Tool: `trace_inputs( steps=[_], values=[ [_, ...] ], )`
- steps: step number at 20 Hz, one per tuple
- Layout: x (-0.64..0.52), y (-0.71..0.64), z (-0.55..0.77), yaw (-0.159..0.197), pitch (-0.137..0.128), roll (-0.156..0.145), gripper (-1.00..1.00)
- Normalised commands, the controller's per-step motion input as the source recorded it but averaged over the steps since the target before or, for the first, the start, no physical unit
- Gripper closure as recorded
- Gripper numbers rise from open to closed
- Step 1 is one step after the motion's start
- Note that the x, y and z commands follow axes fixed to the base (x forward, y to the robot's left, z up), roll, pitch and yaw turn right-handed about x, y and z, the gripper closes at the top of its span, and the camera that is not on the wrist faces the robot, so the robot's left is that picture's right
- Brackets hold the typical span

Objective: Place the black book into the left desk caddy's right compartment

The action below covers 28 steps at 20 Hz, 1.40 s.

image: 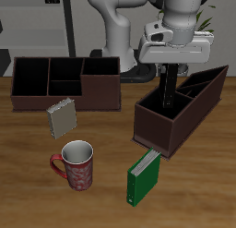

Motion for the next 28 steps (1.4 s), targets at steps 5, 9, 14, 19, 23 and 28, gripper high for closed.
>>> trace_inputs(
  steps=[5,9,14,19,23,28],
  values=[
    [0.07,0.0,-0.2,0.002,0.018,0.007,1.0],
    [0.06,0.0,-0.22,0.015,0.017,0.004,1.0],
    [0.09,-0.02,-0.23,0.012,0.012,-0.001,1.0],
    [0.07,0.03,-0.29,-0.008,0.038,0.012,1.0],
    [0.05,0.0,-0.2,-0.003,0.026,0.002,1.0],
    [0.07,-0.04,-0.33,0.0,0.047,-0.004,1.0]
  ],
)
